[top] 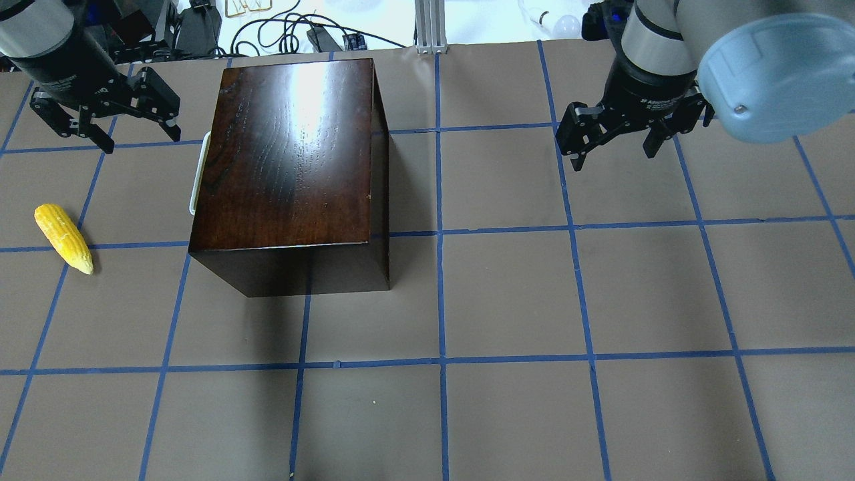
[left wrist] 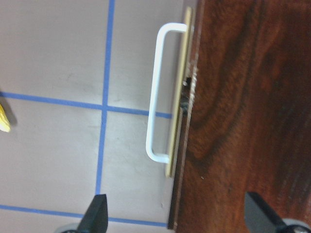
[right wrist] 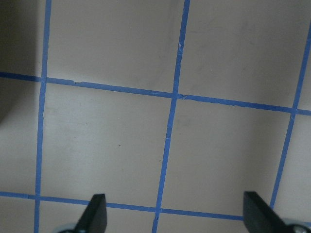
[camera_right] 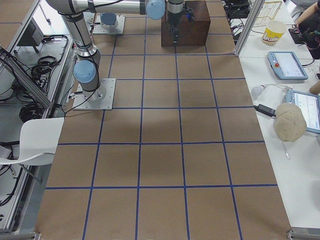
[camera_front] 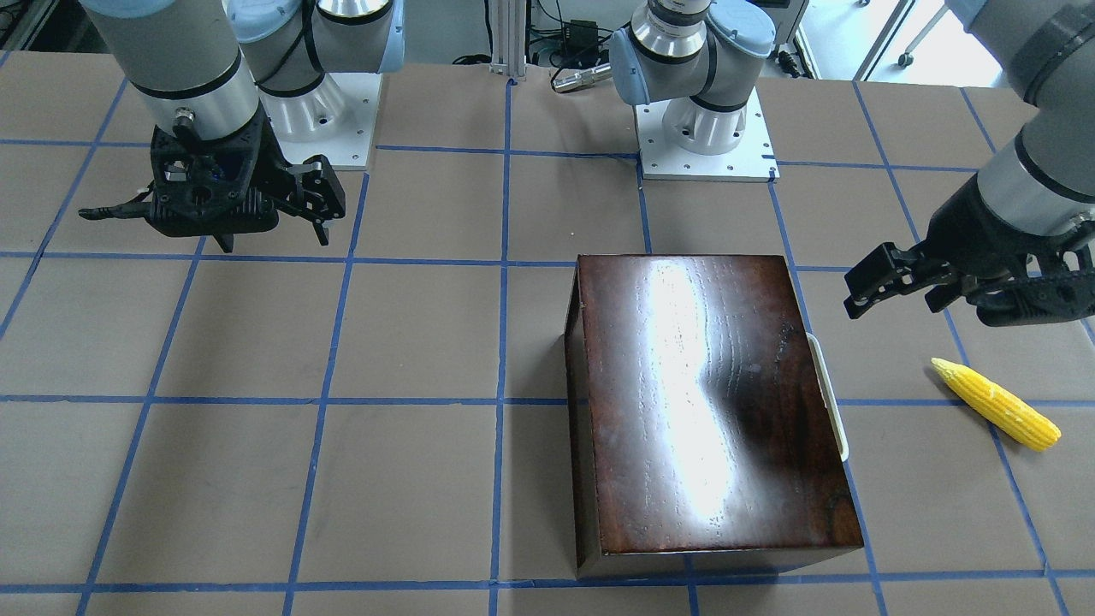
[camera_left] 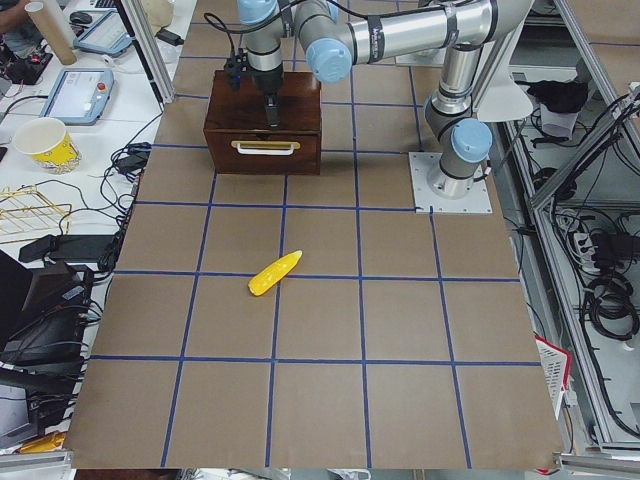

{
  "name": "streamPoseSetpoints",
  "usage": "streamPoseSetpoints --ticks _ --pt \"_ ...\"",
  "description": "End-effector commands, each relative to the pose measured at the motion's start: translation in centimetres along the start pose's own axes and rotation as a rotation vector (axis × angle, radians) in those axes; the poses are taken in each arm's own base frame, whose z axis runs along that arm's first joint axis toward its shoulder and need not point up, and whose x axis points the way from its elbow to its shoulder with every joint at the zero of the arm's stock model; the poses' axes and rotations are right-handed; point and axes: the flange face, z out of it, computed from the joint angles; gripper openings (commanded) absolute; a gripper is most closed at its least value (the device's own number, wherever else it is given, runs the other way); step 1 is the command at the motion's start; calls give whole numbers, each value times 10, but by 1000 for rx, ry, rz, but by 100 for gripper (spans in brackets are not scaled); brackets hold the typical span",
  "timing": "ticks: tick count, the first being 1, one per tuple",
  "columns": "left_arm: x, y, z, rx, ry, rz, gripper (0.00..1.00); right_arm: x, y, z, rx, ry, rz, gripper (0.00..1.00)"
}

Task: Open drawer and put corn inside
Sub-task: 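Move the left gripper down beside the cabinet to the white drawer handle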

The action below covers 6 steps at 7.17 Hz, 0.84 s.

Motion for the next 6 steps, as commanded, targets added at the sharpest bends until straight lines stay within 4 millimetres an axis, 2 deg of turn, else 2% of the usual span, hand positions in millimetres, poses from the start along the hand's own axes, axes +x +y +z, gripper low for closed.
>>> streamPoseSetpoints --ticks 1,2,3,6 --pt "-42 -18 23 6 9 73 100 -1 1 -1 2 0 -1 100" --pt "-68 -21 34 -4 27 115 100 1 0 0 0 0 2 100" --pt "-78 -27 46 13 117 156 100 -1 1 0 0 0 -1 100" --pt "-85 -36 80 -26 151 195 100 -1 0 0 0 0 -1 100"
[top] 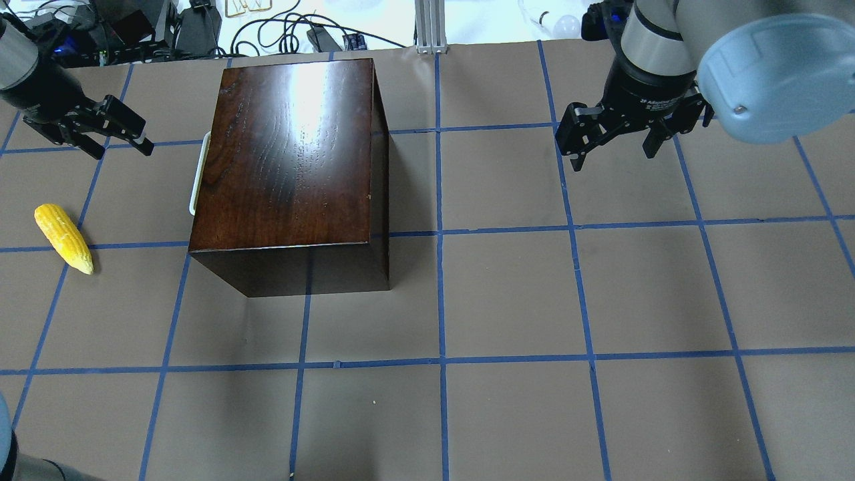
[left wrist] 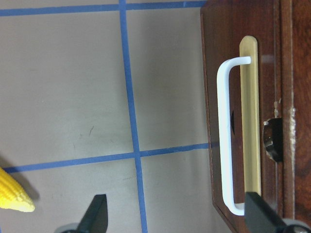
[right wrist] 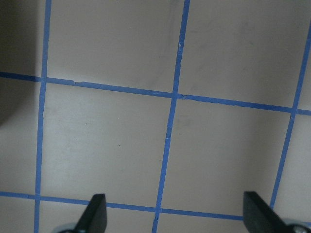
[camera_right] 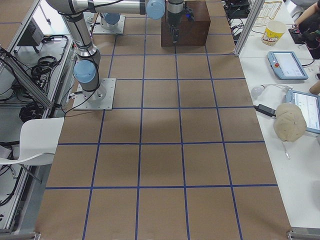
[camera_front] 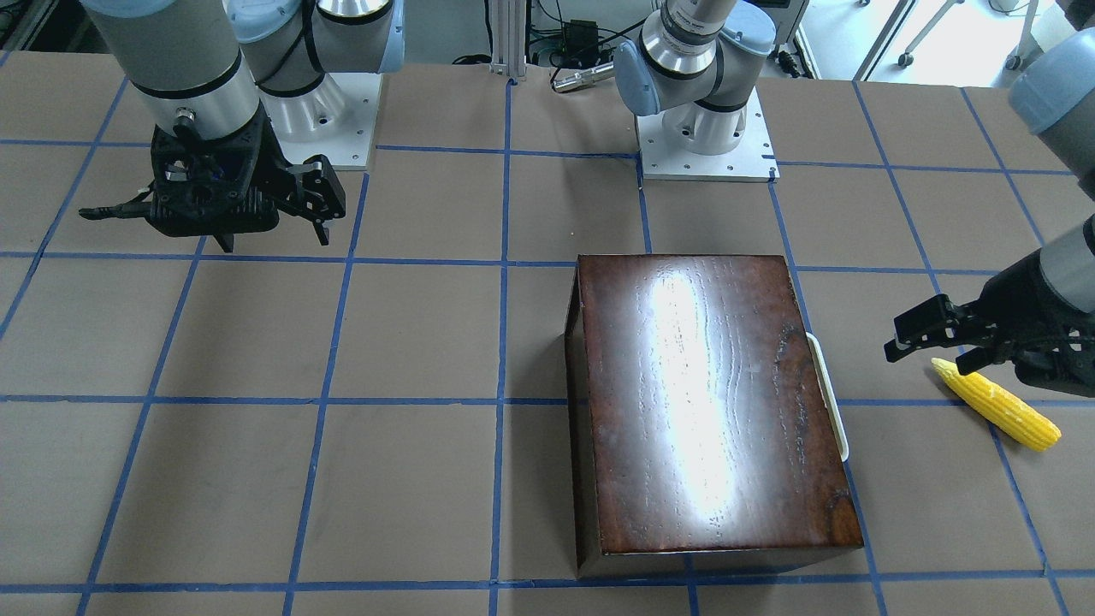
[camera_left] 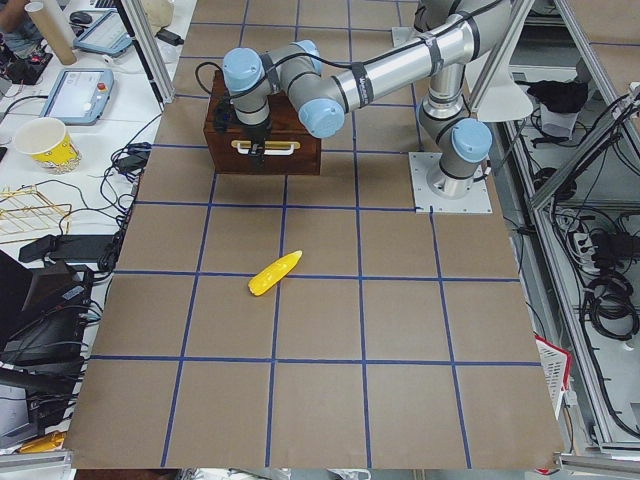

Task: Open drawer and put corn inside
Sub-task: 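Move the left gripper down beside the cabinet to the white drawer handle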

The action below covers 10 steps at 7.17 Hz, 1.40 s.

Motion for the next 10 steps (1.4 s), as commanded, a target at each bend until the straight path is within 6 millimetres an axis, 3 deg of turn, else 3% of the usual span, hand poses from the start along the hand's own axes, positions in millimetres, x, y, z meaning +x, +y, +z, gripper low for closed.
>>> streamPoseSetpoints --ticks 1,6,10 --pt "-6 -3 27 -19 29 -2 100 -1 0 0 0 0 -1 100" --pt "-9 -22 68 16 153 -7 100 1 0 0 0 0 2 100" --pt "-10 -34 83 50 200 -6 100 1 0 0 0 0 2 100"
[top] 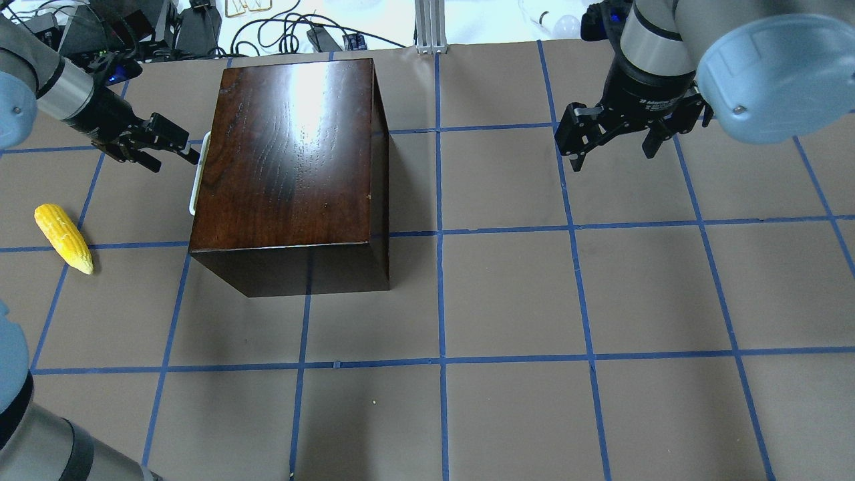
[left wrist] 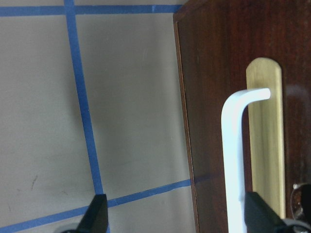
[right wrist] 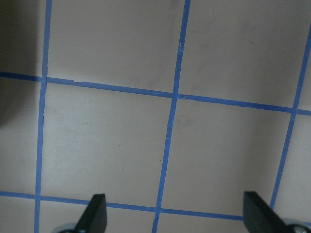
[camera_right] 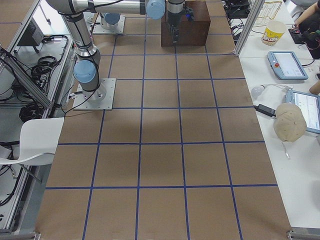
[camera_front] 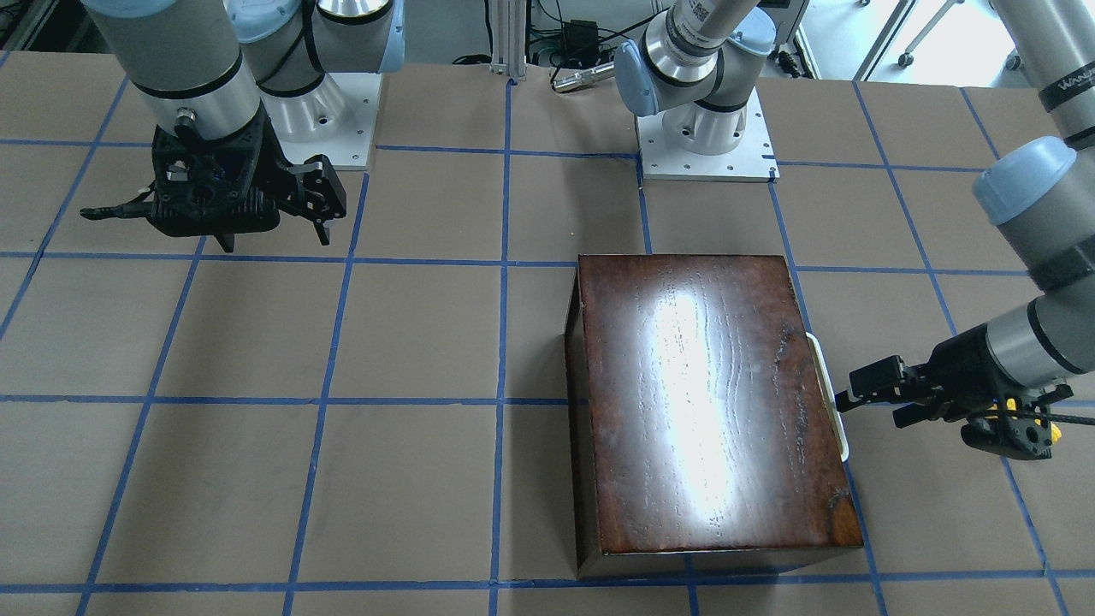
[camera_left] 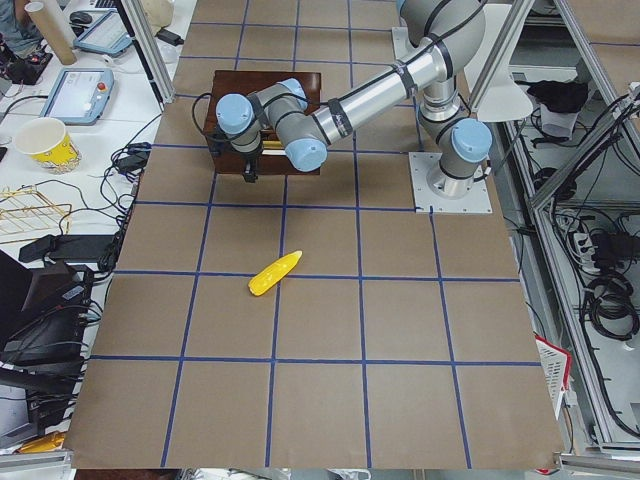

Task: Open drawer and put corn inside
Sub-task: 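Close the left gripper on the white drawer handle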

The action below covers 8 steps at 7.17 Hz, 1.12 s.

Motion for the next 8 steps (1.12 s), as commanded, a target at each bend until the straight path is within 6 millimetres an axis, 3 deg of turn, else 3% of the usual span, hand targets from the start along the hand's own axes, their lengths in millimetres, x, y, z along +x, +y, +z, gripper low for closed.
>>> streamPoseSetpoints --ticks 1,8 --pt "0 -4 5 15 30 -4 100 0 0 0 0 0 -1 100" --pt "-9 -8 27 -8 52 -7 100 0 0 0 0 0 -1 100"
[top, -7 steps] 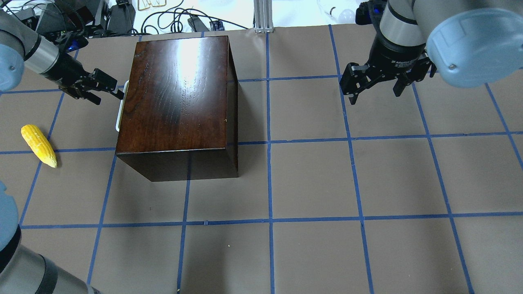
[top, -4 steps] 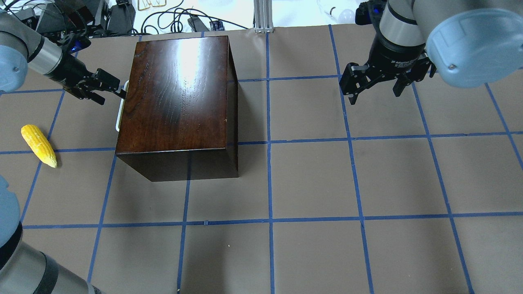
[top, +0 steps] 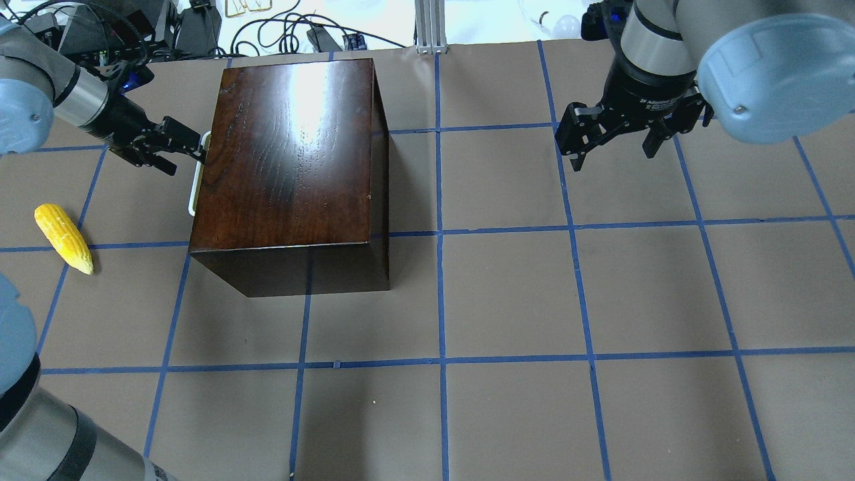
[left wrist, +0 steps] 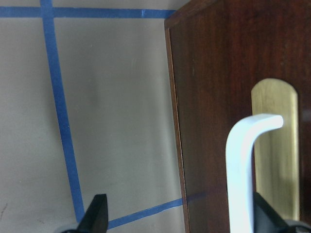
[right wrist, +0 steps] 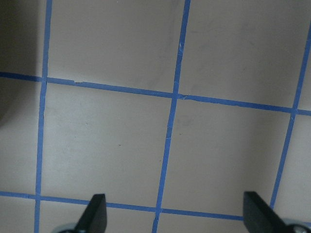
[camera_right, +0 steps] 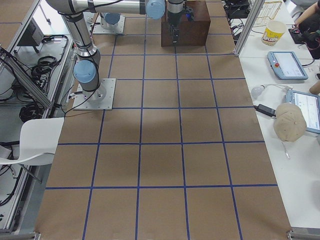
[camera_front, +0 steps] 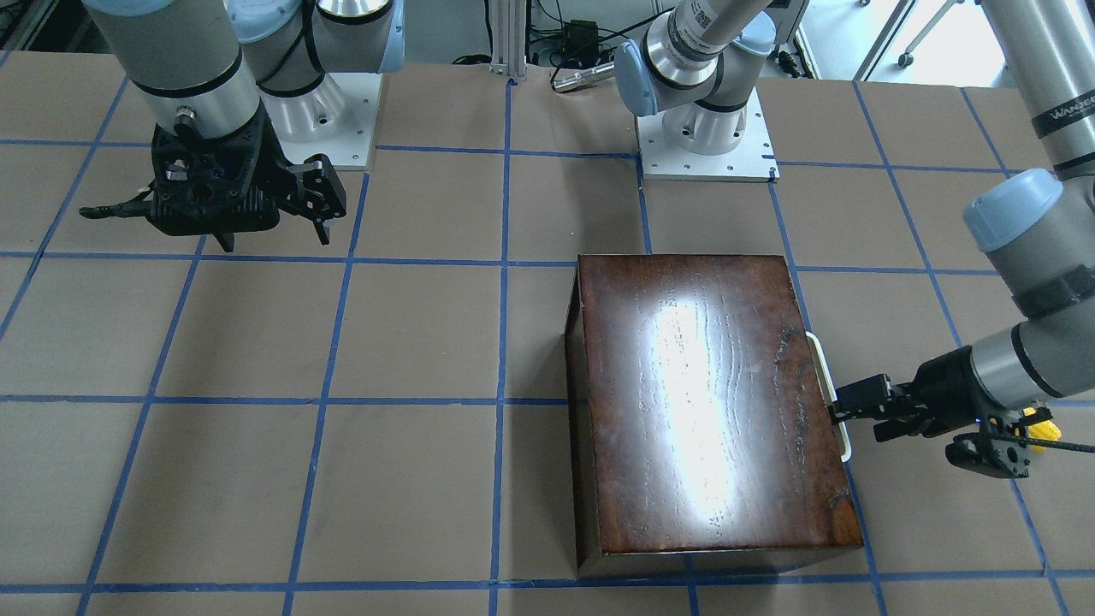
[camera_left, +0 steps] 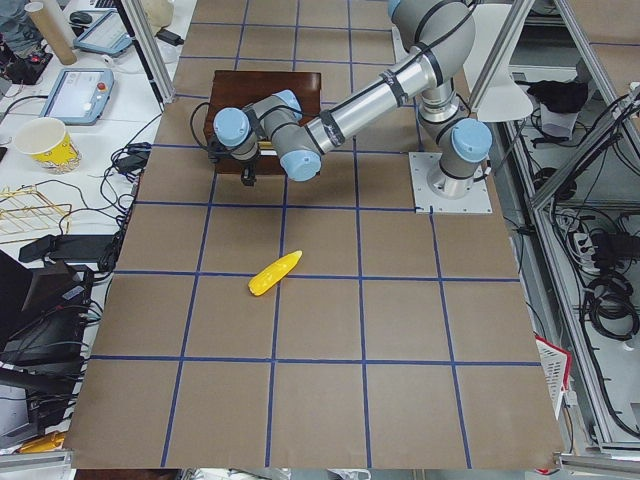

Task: Open drawer and put corn inside
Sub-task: 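Close the left gripper on the white drawer handle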

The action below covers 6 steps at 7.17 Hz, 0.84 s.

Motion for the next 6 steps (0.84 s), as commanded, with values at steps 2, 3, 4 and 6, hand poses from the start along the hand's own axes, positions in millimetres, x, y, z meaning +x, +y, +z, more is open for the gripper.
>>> streamPoseSetpoints --ticks 2,3,4,6 --pt "-1 0 3 -7 4 -1 100 0 0 1 -1 0 0 100" --pt "-2 0 7 -15 8 -4 100 0 0 0 0 -1 0 100" --pt "-3 0 9 -19 9 -4 100 0 0 1 -1 0 0 100" --pt "-4 0 8 -21 1 6 100 0 0 1 -1 0 0 100"
